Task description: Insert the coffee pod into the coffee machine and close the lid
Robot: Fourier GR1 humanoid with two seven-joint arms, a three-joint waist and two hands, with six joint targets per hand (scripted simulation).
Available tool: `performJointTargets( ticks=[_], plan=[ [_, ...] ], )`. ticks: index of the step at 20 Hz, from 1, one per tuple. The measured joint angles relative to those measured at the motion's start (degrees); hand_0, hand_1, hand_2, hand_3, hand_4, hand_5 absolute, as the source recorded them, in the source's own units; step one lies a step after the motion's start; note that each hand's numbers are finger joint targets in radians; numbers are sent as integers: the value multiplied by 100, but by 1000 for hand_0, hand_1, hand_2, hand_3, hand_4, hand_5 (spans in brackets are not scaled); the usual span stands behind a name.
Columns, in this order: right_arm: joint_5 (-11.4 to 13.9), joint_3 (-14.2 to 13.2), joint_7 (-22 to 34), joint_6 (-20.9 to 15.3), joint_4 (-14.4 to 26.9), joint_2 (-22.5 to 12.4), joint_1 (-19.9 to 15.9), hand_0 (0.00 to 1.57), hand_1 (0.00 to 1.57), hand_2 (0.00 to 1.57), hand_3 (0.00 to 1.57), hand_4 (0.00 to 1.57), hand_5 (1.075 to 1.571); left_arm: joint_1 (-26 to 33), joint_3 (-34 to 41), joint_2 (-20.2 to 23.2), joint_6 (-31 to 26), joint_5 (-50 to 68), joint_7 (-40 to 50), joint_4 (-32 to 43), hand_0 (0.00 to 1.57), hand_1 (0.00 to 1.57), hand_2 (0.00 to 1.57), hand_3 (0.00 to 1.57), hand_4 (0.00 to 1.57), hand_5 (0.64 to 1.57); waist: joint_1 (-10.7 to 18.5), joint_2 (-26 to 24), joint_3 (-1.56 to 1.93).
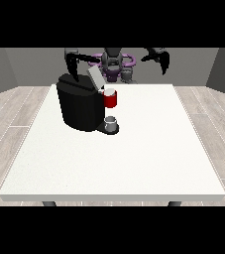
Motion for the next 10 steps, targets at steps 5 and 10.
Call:
performJointTargets(
  ticks=[5,10],
  plan=[
    [85,193,-75,-13,150,125,-260,0,0,0,0,0,1571,272,-46,81,32,97,123,-499,0,0,0,0,374,1571,-95,199,-1],
    [130,303,-193,70,262,131,-514,0,0,0,0,0,1571,477,-20,181,95,201,133,-869,0,0,0,0,336,1571,-190,400,-14]
  ],
)
